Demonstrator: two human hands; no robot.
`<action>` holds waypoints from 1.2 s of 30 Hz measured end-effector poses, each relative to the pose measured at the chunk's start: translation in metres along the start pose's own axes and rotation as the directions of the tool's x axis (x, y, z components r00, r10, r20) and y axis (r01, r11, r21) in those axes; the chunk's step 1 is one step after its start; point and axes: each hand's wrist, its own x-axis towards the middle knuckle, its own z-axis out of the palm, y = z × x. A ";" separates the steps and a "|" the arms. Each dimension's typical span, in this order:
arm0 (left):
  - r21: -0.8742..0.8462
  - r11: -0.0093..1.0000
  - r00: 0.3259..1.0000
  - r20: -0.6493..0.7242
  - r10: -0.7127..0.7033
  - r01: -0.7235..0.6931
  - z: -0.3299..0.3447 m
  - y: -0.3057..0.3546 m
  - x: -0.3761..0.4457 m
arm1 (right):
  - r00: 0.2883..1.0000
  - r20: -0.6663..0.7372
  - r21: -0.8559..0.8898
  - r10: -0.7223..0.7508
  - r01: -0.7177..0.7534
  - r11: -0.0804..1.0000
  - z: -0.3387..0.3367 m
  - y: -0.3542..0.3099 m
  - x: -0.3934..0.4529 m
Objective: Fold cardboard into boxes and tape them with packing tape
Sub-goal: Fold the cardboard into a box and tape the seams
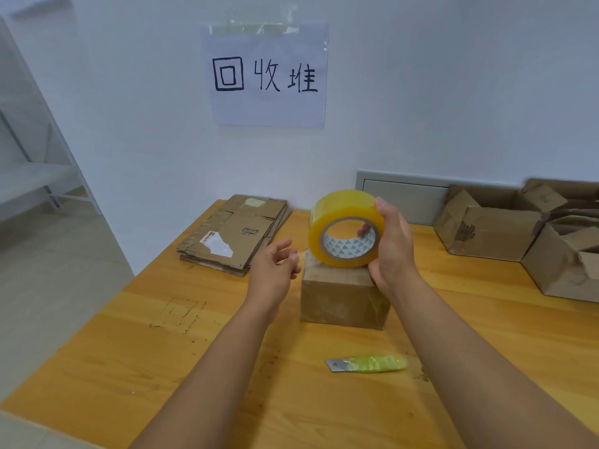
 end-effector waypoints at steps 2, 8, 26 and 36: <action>0.004 1.000 1.000 -0.020 0.000 0.000 0.002 -0.002 0.000 | 1.000 -0.010 -0.004 -0.006 0.006 1.000 0.002 0.000 -0.001; 0.168 0.986 1.000 0.010 0.015 -0.017 0.005 -0.006 -0.001 | 0.999 -0.040 -0.072 -0.036 0.033 0.997 0.006 0.002 -0.001; 0.208 0.975 0.944 0.329 0.002 -0.074 0.008 -0.017 -0.023 | 0.934 0.331 -0.649 0.133 0.124 0.750 -0.023 -0.019 0.004; 0.278 0.917 0.894 0.423 0.149 -0.285 0.012 -0.006 -0.002 | 0.922 0.362 -0.750 0.137 0.201 0.630 -0.043 -0.024 0.010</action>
